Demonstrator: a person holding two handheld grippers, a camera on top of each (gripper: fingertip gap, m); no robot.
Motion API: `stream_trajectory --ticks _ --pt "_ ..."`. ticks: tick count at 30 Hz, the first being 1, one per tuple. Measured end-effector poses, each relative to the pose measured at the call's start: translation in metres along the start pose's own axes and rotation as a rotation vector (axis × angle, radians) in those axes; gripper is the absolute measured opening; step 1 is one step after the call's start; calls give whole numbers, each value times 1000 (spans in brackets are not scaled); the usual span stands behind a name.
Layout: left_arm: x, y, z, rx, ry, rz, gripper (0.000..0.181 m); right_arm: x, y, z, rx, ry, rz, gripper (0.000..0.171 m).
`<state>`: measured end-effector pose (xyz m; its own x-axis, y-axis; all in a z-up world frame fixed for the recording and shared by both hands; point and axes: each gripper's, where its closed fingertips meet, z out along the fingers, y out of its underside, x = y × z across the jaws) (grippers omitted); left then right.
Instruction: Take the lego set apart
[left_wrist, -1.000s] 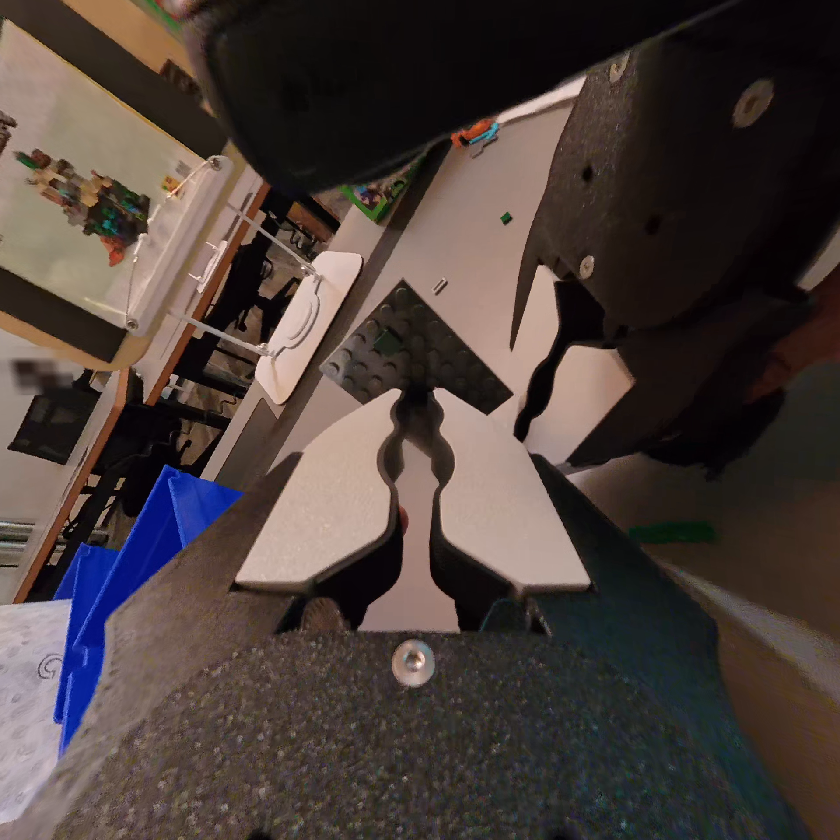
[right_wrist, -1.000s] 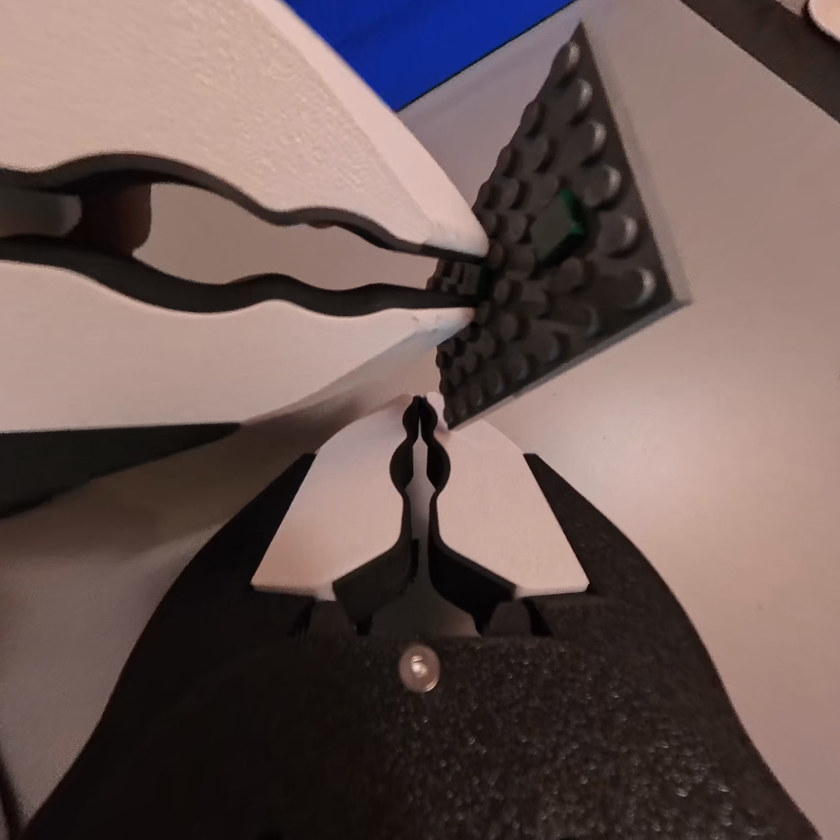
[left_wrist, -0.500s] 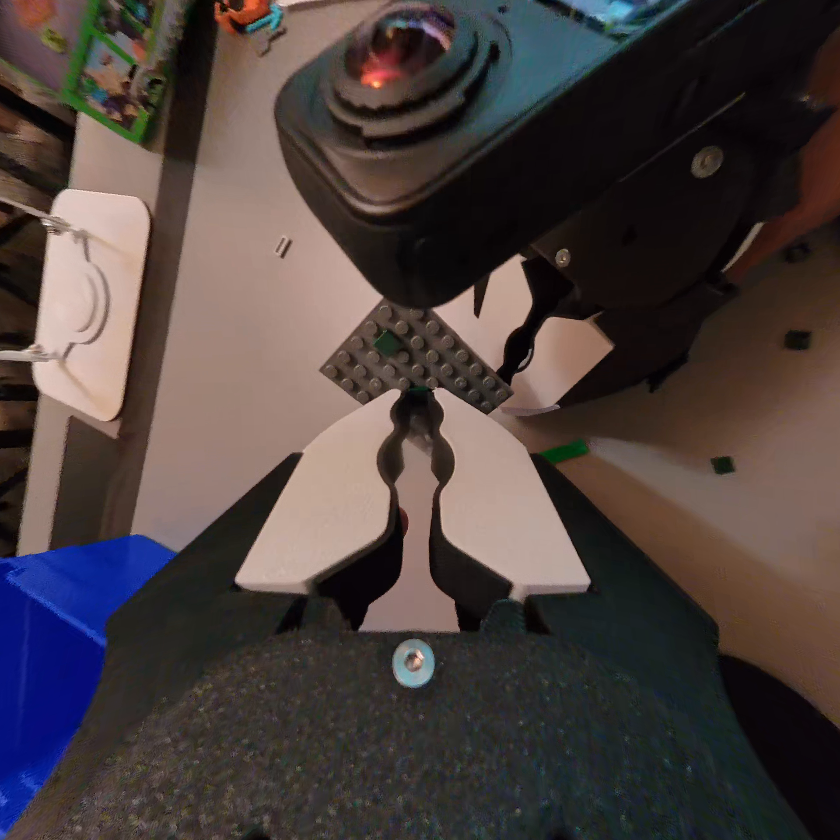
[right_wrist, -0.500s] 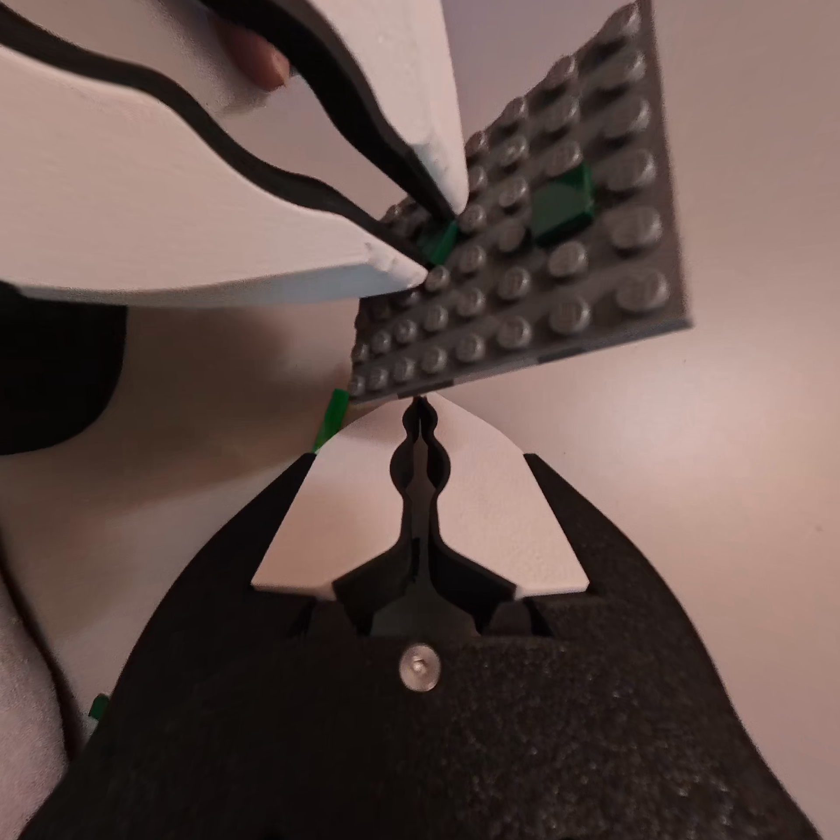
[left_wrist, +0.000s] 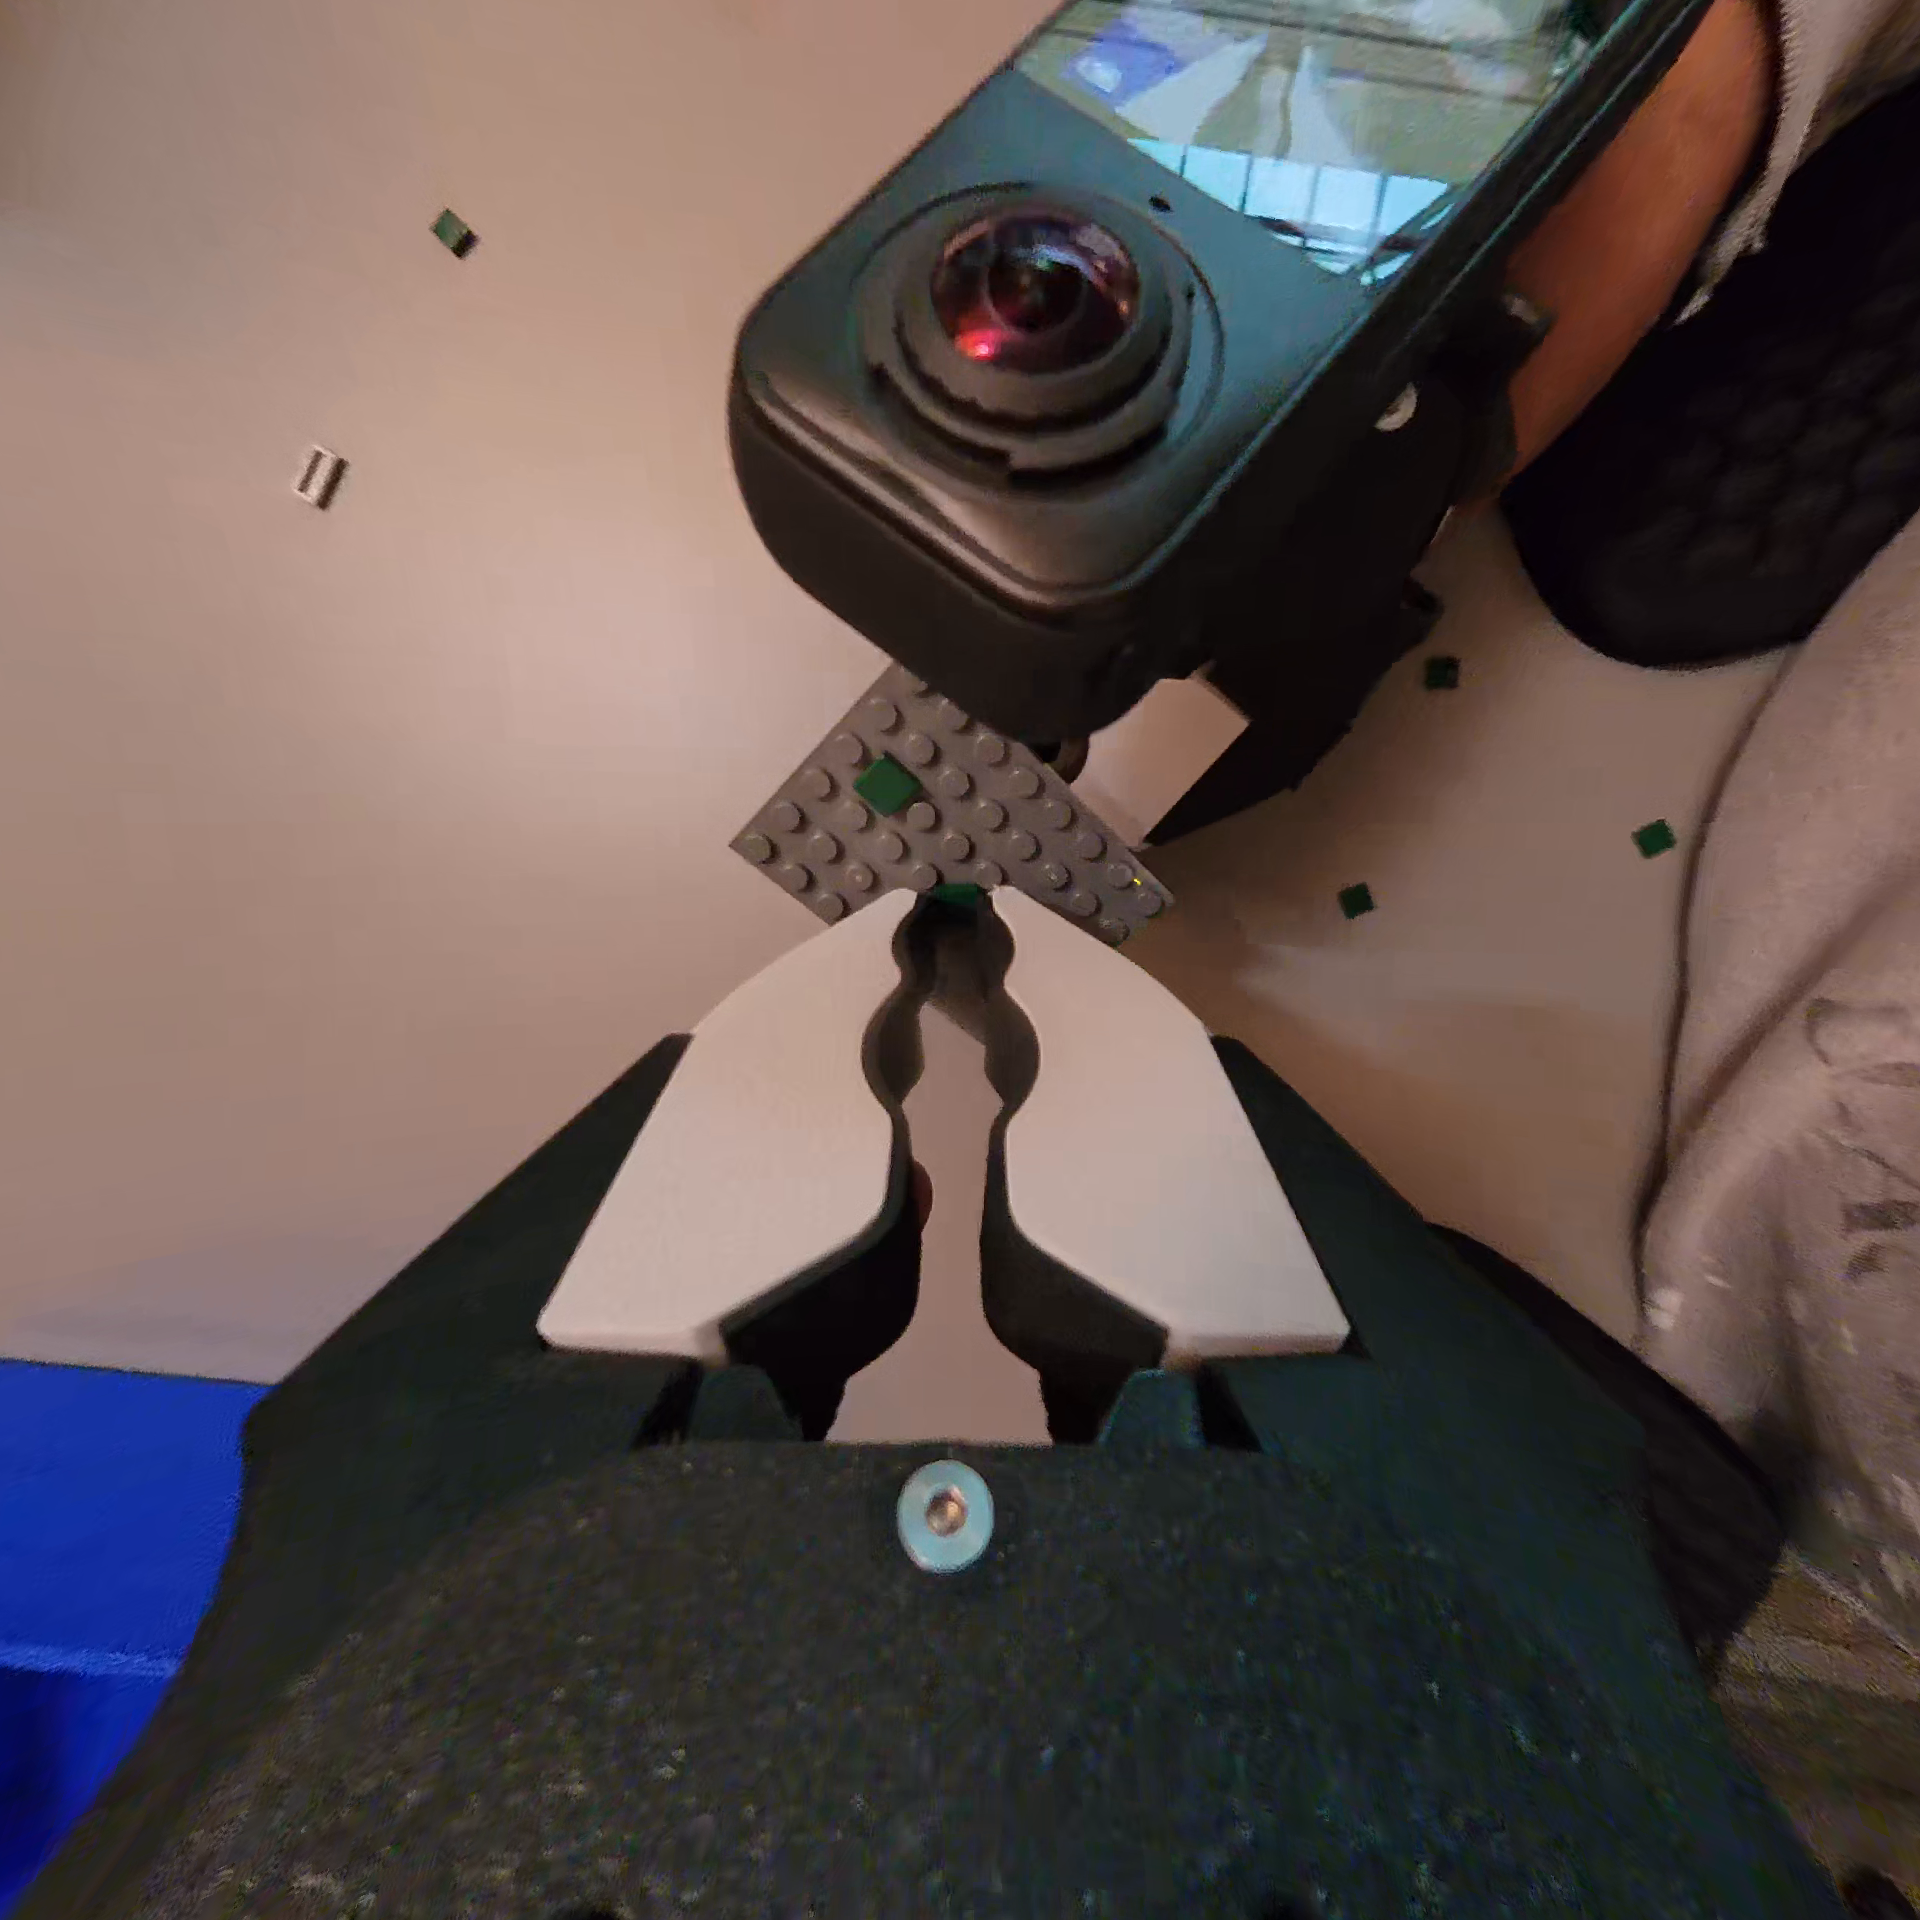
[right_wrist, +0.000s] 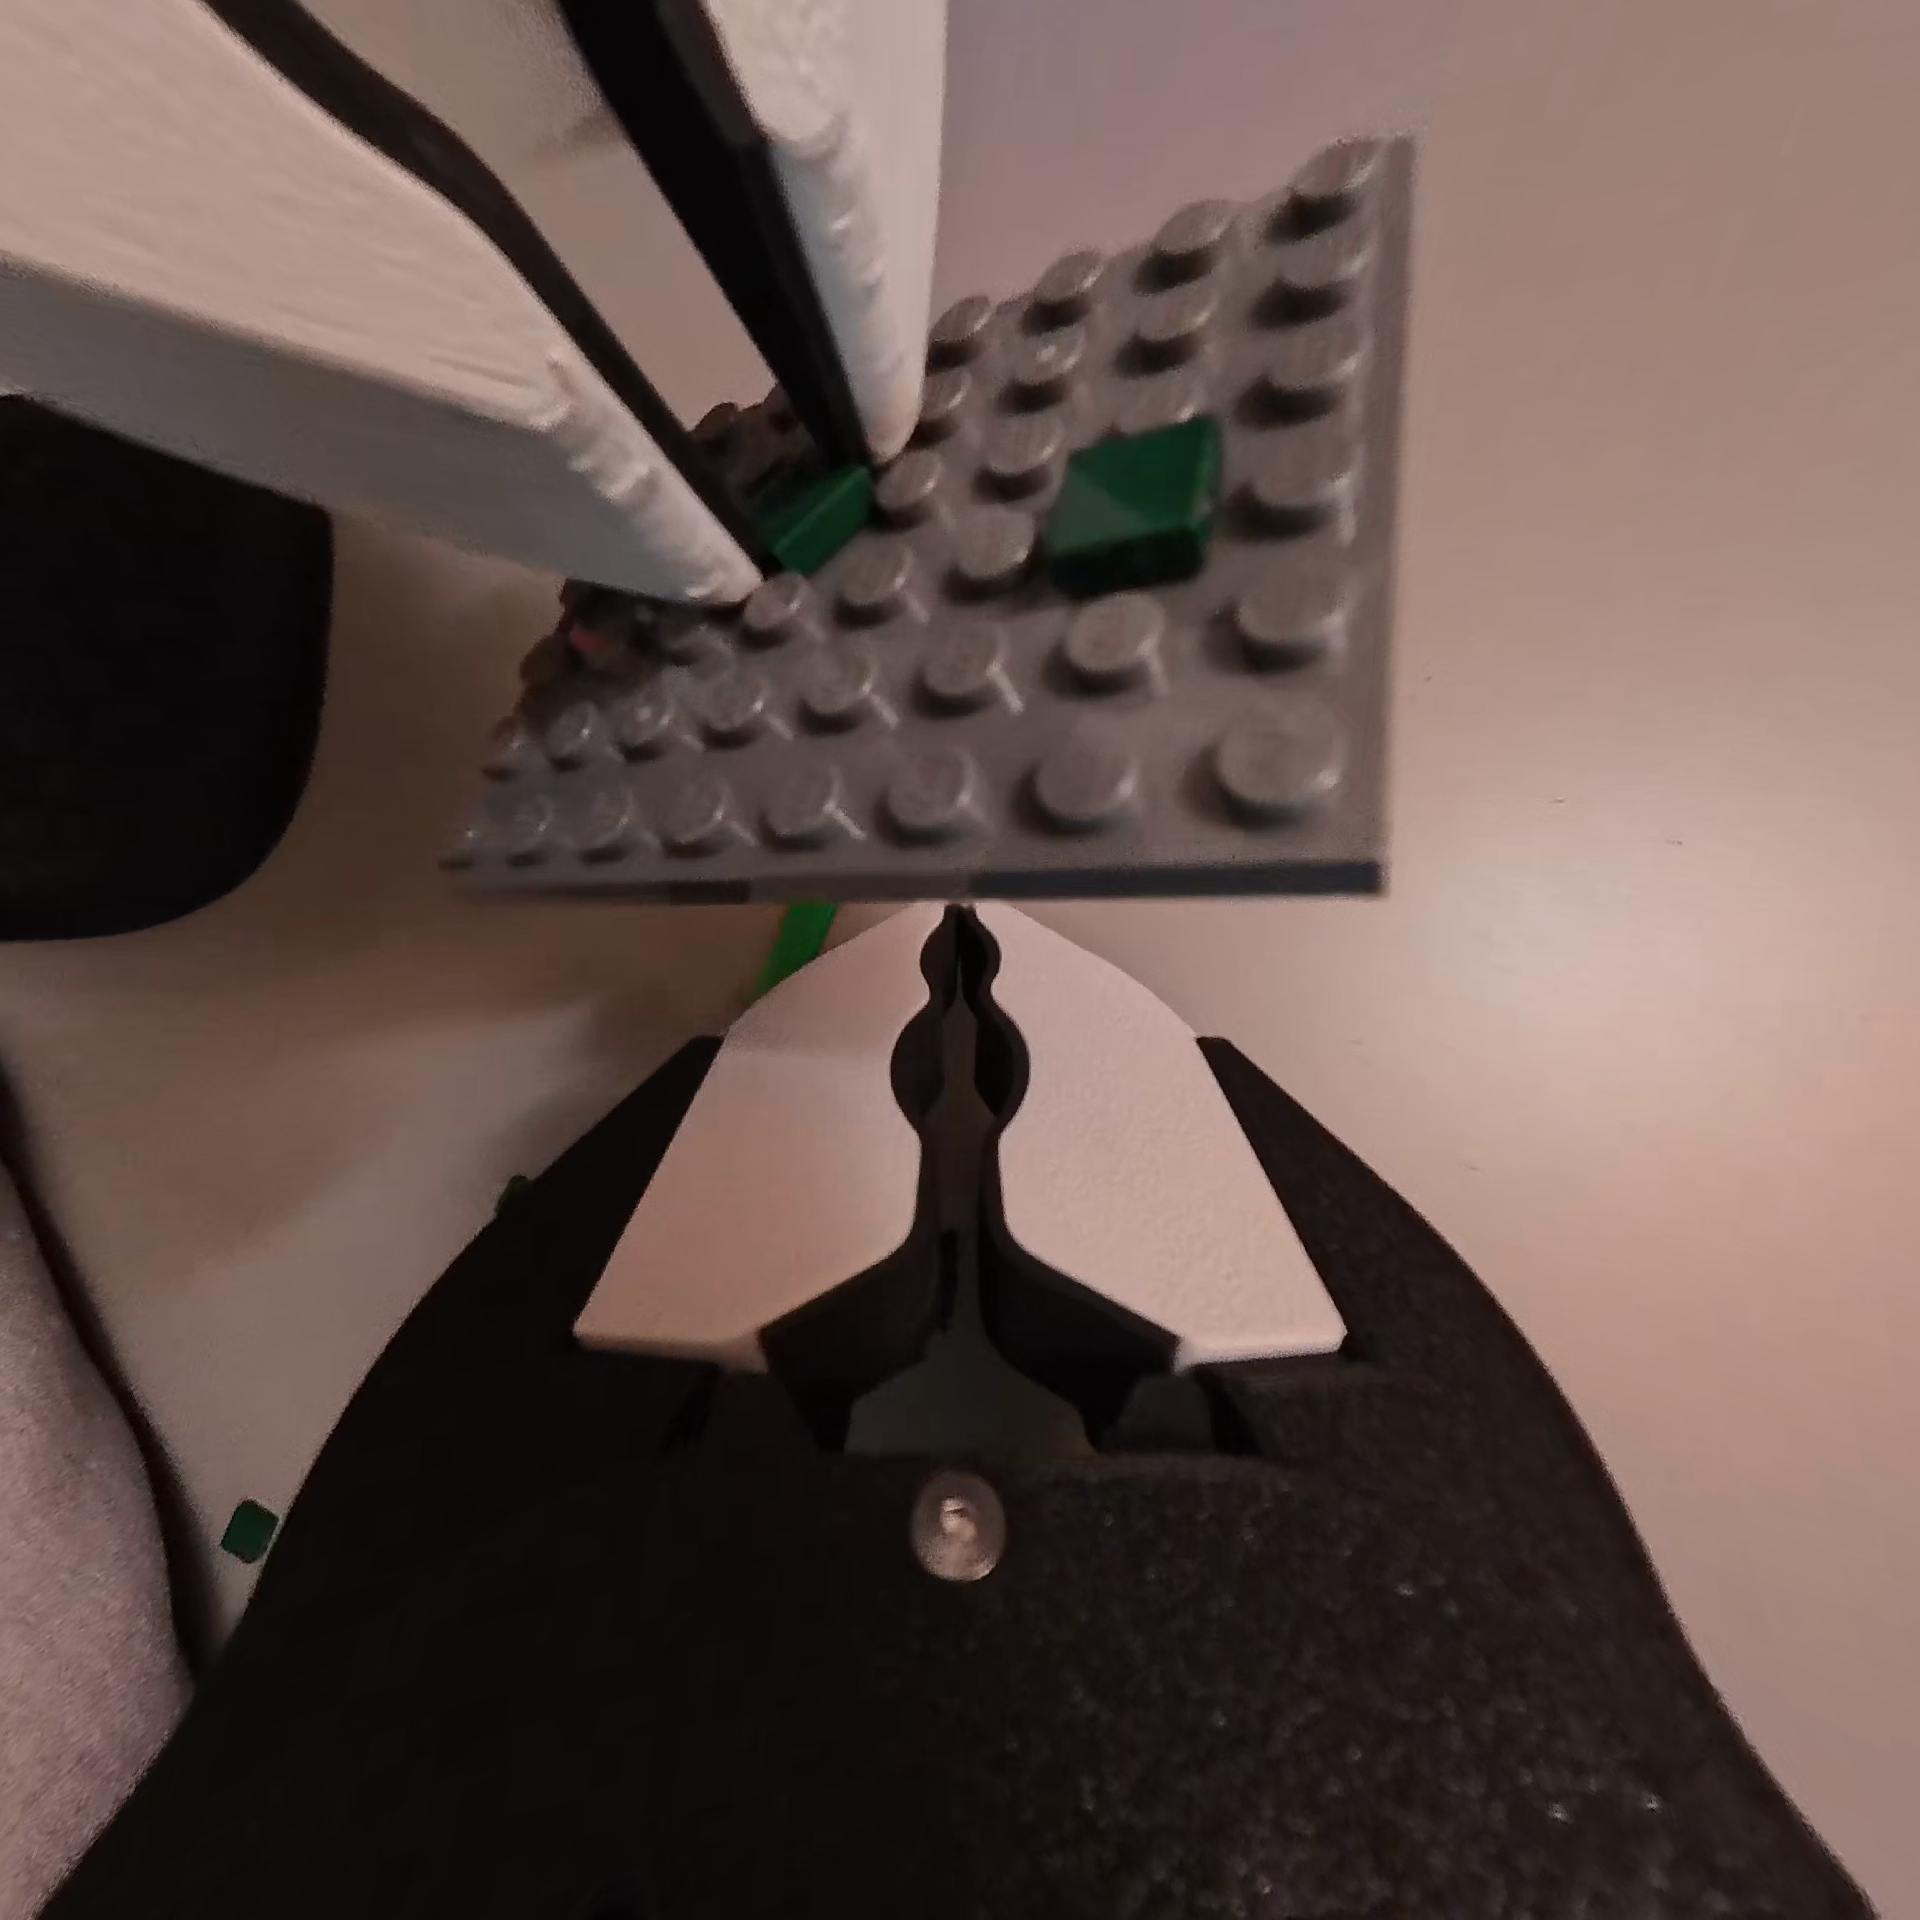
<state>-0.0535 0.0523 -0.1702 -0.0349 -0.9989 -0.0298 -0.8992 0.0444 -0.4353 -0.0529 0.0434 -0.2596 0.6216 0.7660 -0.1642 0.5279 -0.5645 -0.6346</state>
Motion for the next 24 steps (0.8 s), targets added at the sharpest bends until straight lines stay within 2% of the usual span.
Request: stream_trajectory --ticks 6,12,24 --pt "3 5 -2 -24 69 -54 8 -5 2 1 -25 -12 -25 0" --pt "-3 9 2 -63 66 -149 8 -6 3 3 -55 0 -62 0" --pt "11 9 -4 -141 151 -118 7 -7 2 1 -52 0 -167 0"
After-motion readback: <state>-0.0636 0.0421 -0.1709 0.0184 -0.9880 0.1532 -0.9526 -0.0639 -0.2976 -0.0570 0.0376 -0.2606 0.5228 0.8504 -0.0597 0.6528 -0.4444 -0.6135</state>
